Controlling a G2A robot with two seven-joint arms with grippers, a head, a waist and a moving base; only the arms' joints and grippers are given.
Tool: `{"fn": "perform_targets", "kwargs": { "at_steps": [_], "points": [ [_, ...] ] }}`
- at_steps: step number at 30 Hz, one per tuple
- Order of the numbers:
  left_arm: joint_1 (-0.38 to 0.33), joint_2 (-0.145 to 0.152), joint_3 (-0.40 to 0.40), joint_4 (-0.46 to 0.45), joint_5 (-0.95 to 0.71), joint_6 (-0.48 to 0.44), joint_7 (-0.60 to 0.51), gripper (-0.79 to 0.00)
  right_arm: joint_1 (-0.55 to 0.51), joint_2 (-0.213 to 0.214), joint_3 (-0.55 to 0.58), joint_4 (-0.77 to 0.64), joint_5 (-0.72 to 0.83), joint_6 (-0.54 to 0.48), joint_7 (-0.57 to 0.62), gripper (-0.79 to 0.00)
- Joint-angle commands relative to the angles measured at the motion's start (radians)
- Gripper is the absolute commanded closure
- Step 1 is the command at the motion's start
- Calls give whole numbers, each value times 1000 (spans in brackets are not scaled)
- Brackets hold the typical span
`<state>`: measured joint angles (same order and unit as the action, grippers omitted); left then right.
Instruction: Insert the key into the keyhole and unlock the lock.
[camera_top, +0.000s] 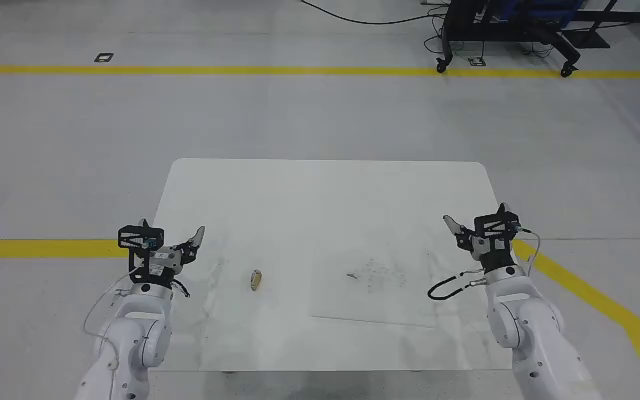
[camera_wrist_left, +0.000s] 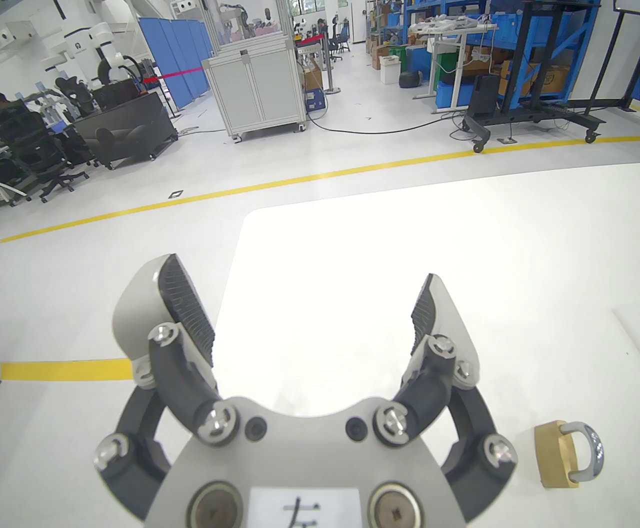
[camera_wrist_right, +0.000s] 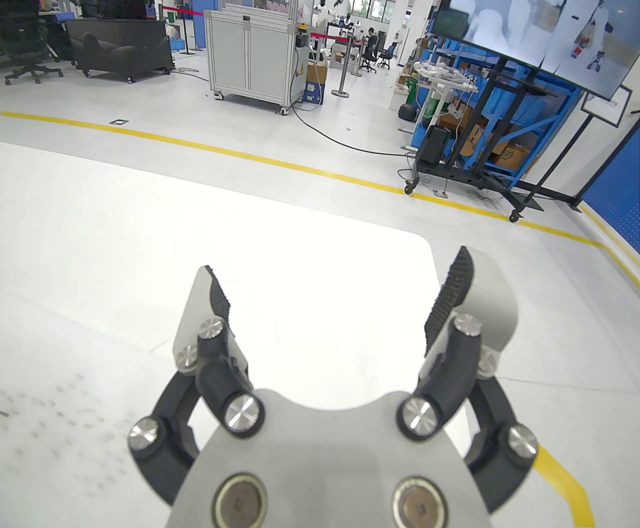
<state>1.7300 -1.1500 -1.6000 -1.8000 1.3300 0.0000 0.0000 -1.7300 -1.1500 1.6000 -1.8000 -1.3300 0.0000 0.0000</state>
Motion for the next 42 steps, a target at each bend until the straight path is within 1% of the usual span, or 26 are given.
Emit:
{"fn": "perform_targets", "kwargs": {
  "at_steps": [1, 2, 3, 4, 6, 8, 10, 12, 14, 23, 24, 25, 27, 29, 33, 35, 37, 39, 40, 41, 42],
  "points": [
    [0, 0, 0, 0, 0, 0, 0, -784, 0, 0, 0, 0, 0, 0, 0, -784],
    [0, 0, 0, 0, 0, 0, 0, -785, 1, 0, -3, 1, -2, -5, 4, -785],
    [0, 0, 0, 0, 0, 0, 0, -785, 17, 1, -23, 6, -17, -45, 28, -785],
    [0, 0, 0, 0, 0, 0, 0, -785, 48, 2, -42, 20, -28, -95, 61, -785],
    [0, 0, 0, 0, 0, 0, 0, -785, 120, 1, -93, 66, -55, -152, 142, -785],
    [0, 0, 0, 0, 0, 0, 0, -785, 200, -2, -151, 128, -56, -226, 193, -785],
    [0, 0, 0, 0, 0, 0, 0, -785, 268, -7, -206, 195, -53, -288, 216, -785],
    [0, 0, 0, 0, 0, 0, 0, -785, 322, -12, -245, 258, -45, -346, 213, -785],
    [0, 0, 0, 0, 0, 0, 0, -785, 355, -15, -268, 298, -39, -363, 222, -785],
    [0, 0, 0, 0, 0, 0, 0, -785, 355, -15, -268, 298, -39, -363, 222, -785],
    [0, 0, 0, 0, 0, 0, 0, -785, 354, -16, -271, 299, -35, -368, 220, -785],
    [0, 0, 0, 0, 0, 0, 0, -785, 352, -16, -277, 301, -17, -394, 212, -785],
    [0, 0, 0, 0, 0, 0, 0, -785, 362, -14, -280, 324, 44, -510, 185, -785],
    [0, 0, 0, 0, 0, 0, 0, -785, 380, -9, -284, 349, 64, -640, 172, -785],
    [0, 0, 0, 0, 0, 0, 0, -785, 426, 5, -311, 397, 33, -918, 162, -785],
    [0, 0, 0, 0, 0, 0, 0, -785, 445, 10, -328, 408, -3, -994, 171, -785],
    [0, 0, 0, 0, 0, 0, 0, -785, 448, 12, -353, 400, -39, -1012, 175, -785],
    [0, 0, 0, 0, 0, 0, 0, -785, 447, 16, -379, 386, -76, -1012, 181, -659],
    [0, 0, 0, 0, 0, 0, 0, -785, 445, 17, -390, 378, -88, -1012, 178, -622],
    [0, 0, 0, 0, 0, 0, 0, -785, 444, 20, -400, 369, -100, -1012, 174, -548],
    [0, 0, 0, 0, 0, 0, 0, -785, 442, 23, -408, 361, -111, -1012, 166, -517]
  ]
}}
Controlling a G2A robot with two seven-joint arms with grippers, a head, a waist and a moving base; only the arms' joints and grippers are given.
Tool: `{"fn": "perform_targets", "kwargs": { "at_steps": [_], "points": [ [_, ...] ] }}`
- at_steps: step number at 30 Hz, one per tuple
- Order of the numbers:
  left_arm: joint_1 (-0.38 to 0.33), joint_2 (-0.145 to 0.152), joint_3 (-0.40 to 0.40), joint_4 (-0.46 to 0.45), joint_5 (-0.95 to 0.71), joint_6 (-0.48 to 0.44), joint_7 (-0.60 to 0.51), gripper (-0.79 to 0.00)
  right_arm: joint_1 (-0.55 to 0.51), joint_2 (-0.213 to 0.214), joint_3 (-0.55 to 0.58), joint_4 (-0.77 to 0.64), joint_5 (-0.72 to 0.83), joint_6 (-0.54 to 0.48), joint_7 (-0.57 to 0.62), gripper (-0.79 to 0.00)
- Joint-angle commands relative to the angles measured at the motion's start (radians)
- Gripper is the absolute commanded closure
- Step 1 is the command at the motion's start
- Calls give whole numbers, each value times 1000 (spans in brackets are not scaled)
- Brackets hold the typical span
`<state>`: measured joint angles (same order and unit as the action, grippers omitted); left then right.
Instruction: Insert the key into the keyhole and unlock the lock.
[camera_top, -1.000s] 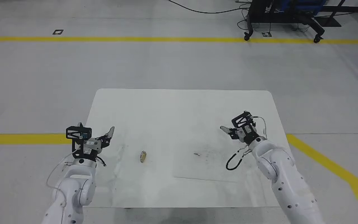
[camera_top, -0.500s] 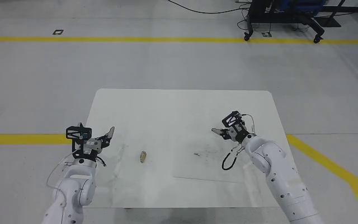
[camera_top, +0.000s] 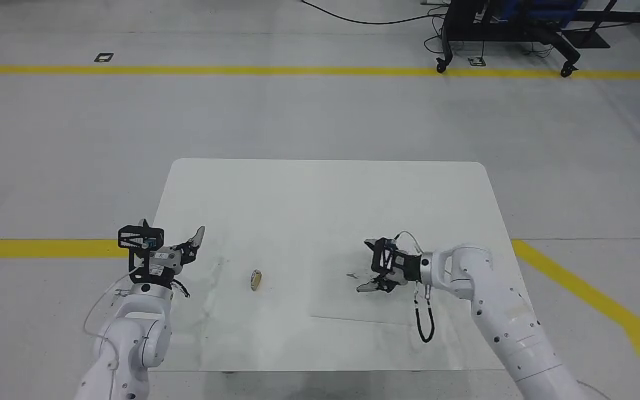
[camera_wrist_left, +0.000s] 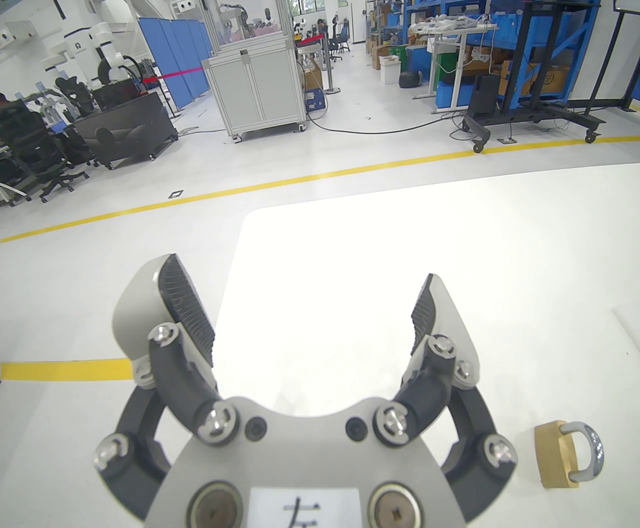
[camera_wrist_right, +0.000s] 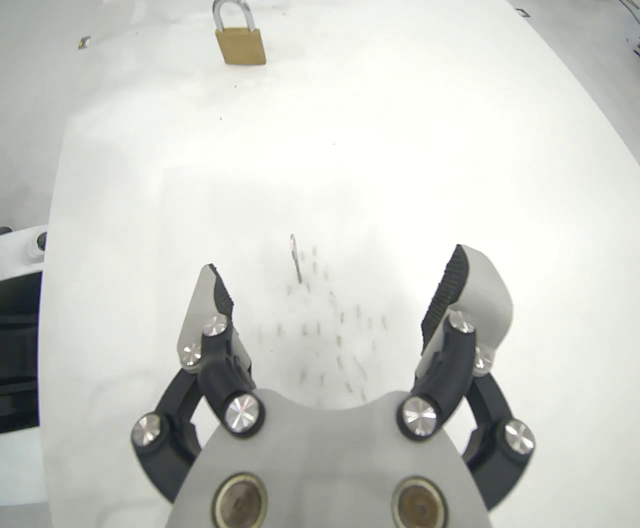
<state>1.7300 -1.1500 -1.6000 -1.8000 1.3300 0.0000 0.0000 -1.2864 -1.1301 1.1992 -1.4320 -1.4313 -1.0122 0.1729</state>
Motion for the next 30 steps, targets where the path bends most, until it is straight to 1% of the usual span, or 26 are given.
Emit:
{"fn": "perform_targets", "kwargs": {
  "at_steps": [1, 4, 6, 10, 14, 18, 21, 23, 24, 25, 26, 27, 30],
  "points": [
    [0, 0, 0, 0, 0, 0, 0, -785, -3, 6, -13, -14, -25, 0, -12, -406],
    [0, 0, 0, 0, 0, 0, 0, -785, -8, 14, -26, -28, -59, 0, -38, -348],
    [0, 0, 0, 0, 0, 0, 0, -785, -10, 19, -37, -36, -79, 0, -54, -329],
    [0, 0, 0, 0, 0, 0, 0, -785, -3, 25, -61, -31, -106, 0, -72, -326],
    [0, 0, 0, 0, 0, 0, 0, -785, 17, 23, -90, -7, -126, 18, -63, -345],
    [0, 0, 0, 0, 0, 0, 0, -785, 32, 20, -110, 6, -126, 37, -63, -339],
    [0, 0, 0, 0, 0, 0, 0, -785, 38, 21, -119, 5, -132, 41, -67, -314],
    [0, 0, 0, 0, 0, 0, 0, -785, 42, 21, -125, 2, -139, 45, -71, -268],
    [0, 0, 0, 0, 0, 0, 0, -785, 43, 21, -128, 0, -142, 49, -74, -169],
    [0, 0, 0, 0, 0, 0, 0, -785, 43, 21, -131, -2, -145, 52, -76, -139],
    [0, 0, 0, 0, 0, 0, 0, -785, 43, 22, -134, -7, -147, 55, -82, -43],
    [0, 0, 0, 0, 0, 0, 0, -785, 42, 22, -135, -10, -148, 56, -90, 0],
    [0, 0, 0, 0, 0, 0, 0, -785, 35, 26, -131, -21, -158, 61, -106, 0]
  ]
}}
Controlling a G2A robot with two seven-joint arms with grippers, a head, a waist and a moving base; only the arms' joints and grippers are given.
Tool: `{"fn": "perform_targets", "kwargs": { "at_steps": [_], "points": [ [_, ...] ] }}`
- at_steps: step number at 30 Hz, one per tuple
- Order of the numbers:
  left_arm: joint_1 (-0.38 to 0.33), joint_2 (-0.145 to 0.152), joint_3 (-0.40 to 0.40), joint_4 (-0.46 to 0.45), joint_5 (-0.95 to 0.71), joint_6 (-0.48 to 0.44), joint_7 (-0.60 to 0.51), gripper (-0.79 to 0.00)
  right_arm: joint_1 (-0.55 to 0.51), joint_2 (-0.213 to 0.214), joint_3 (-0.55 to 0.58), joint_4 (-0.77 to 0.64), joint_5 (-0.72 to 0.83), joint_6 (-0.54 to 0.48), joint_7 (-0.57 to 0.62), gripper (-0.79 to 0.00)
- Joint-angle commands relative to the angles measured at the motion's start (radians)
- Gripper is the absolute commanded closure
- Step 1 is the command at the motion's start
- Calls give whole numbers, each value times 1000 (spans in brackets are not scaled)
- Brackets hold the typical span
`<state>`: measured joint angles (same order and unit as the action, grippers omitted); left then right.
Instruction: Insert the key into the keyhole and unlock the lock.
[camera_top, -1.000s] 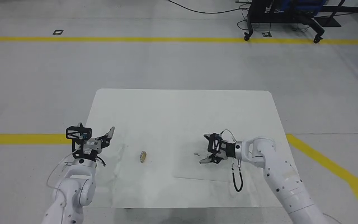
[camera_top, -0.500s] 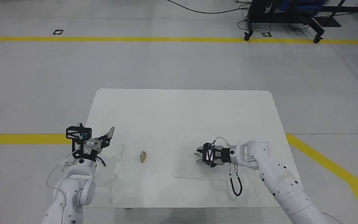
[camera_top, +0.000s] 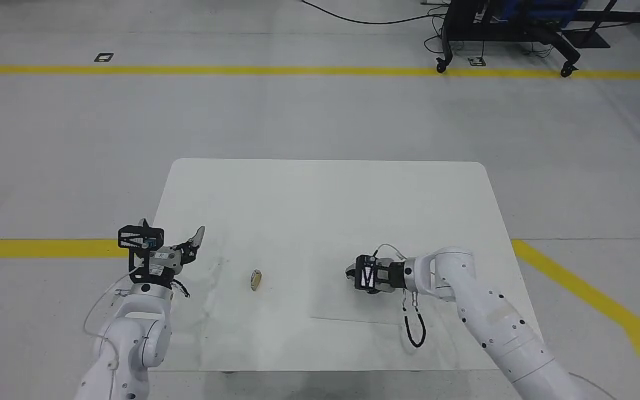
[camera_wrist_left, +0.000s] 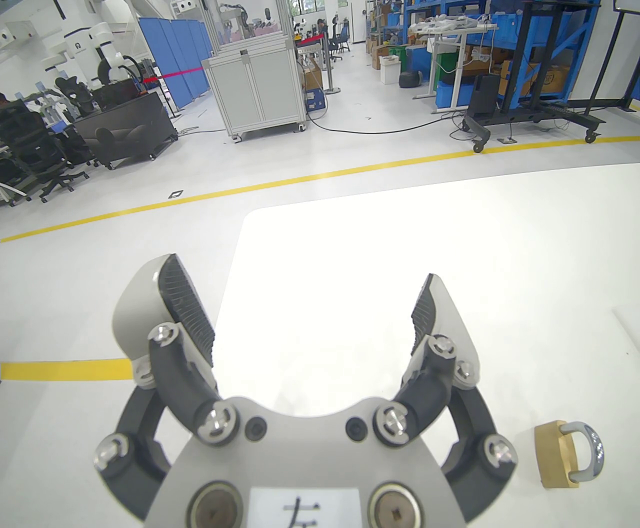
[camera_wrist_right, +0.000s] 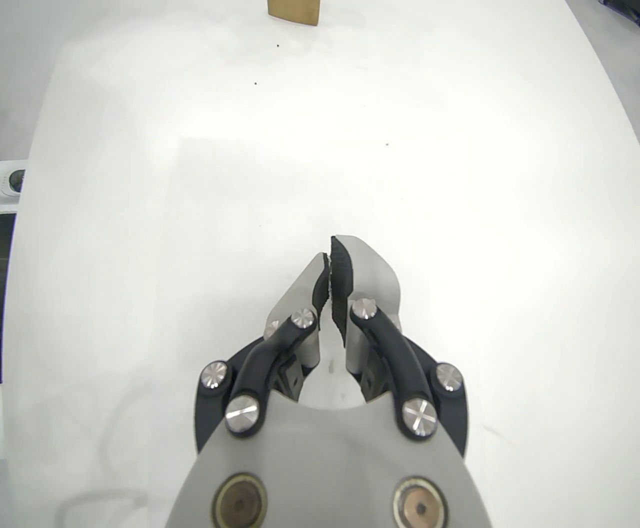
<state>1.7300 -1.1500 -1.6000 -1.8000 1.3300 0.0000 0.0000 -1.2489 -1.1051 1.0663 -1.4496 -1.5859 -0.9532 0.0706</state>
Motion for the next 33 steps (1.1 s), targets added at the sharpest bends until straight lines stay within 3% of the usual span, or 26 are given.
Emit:
{"fn": "perform_targets", "kwargs": {
  "at_steps": [1, 6, 14, 22, 25, 28, 33],
  "points": [
    [0, 0, 0, 0, 0, 0, 0, -785, -5, 3, 5, -9, -9, 4, -9, 0],
    [0, 0, 0, 0, 0, 0, 0, -785, -35, 16, 37, -53, -28, 37, -87, 0],
    [0, 0, 0, 0, 0, 0, 0, -785, -107, 42, 103, -16, -63, 74, -364, 0],
    [4, 0, -6, -2, 5, 0, 8, -785, -108, 44, 108, -1, -67, 75, -377, 0],
    [43, 0, -22, -55, 30, 23, 18, -785, -109, 44, 99, -4, -64, 62, -390, 0],
    [52, 1, -1, -109, 46, -44, 1, -785, -107, 43, 93, 0, -53, 82, -461, 0],
    [-13, 2, 71, -151, 127, -134, -86, -785, -92, 48, 84, 39, -87, 84, -588, 0]
  ]
}}
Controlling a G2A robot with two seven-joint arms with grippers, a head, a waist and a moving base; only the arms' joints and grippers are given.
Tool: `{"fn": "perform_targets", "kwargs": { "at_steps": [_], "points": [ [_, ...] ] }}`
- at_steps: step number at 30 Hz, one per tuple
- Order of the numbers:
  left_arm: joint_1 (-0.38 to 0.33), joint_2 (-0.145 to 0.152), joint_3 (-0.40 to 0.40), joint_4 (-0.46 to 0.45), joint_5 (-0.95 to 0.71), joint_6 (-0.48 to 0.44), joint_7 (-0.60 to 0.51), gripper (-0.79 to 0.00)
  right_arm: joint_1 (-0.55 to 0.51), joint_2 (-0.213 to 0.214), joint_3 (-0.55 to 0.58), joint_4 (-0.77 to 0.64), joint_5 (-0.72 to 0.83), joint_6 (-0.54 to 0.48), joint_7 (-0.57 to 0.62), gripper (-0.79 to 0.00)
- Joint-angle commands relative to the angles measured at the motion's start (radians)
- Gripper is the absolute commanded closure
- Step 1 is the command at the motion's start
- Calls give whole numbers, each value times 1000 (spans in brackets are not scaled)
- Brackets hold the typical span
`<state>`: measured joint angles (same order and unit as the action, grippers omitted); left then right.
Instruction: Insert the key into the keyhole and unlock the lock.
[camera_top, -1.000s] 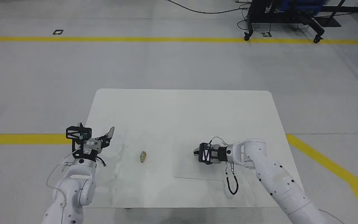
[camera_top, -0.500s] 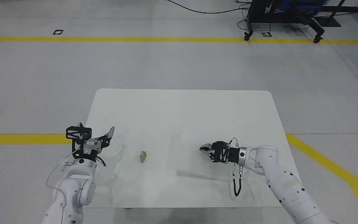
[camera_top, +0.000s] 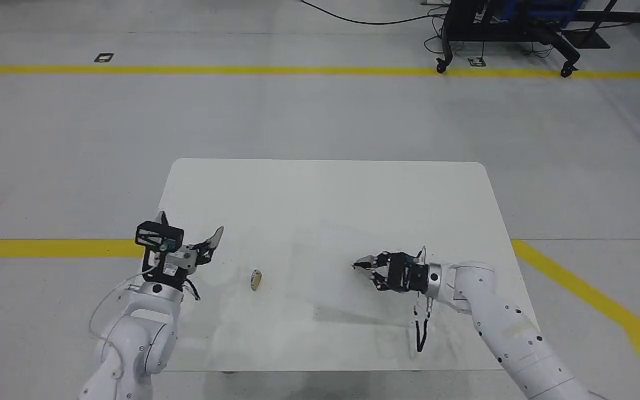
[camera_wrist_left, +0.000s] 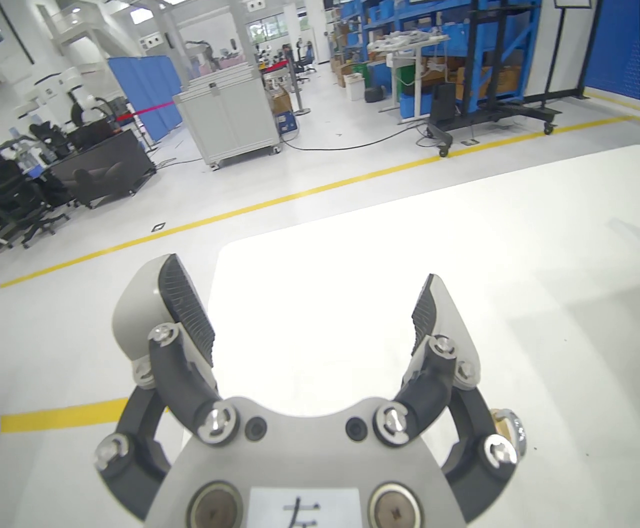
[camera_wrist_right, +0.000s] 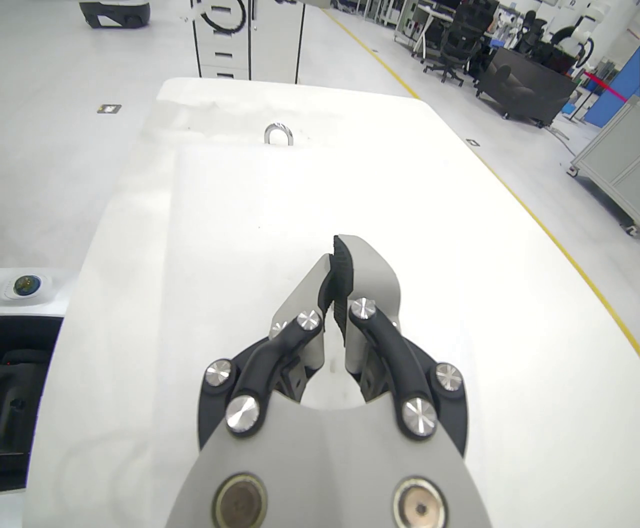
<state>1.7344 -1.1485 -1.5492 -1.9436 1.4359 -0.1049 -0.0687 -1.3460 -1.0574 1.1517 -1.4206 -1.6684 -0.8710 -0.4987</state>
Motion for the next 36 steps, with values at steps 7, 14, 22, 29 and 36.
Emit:
{"fn": "perform_targets", "kwargs": {
  "at_steps": [7, 14, 22, 29, 36],
  "points": [
    [-146, -6, 141, 0, 20, -145, -110, -785, 86, -12, -54, 137, 20, -15, -89, 0],
    [-248, -18, 290, 39, 124, -185, -222, -785, 117, -14, -83, 192, -7, 1, -180, 0],
    [-331, -34, 379, 108, 102, -203, -268, -785, 177, -26, -130, 269, -6, 13, -174, 0],
    [-365, -40, 438, 133, 152, -242, -310, -785, 207, -36, -162, 296, 5, 25, -180, 0],
    [-438, -57, 523, 234, 230, -226, -362, -785, 221, -36, -173, 318, 8, 24, -212, 0]
  ]
}}
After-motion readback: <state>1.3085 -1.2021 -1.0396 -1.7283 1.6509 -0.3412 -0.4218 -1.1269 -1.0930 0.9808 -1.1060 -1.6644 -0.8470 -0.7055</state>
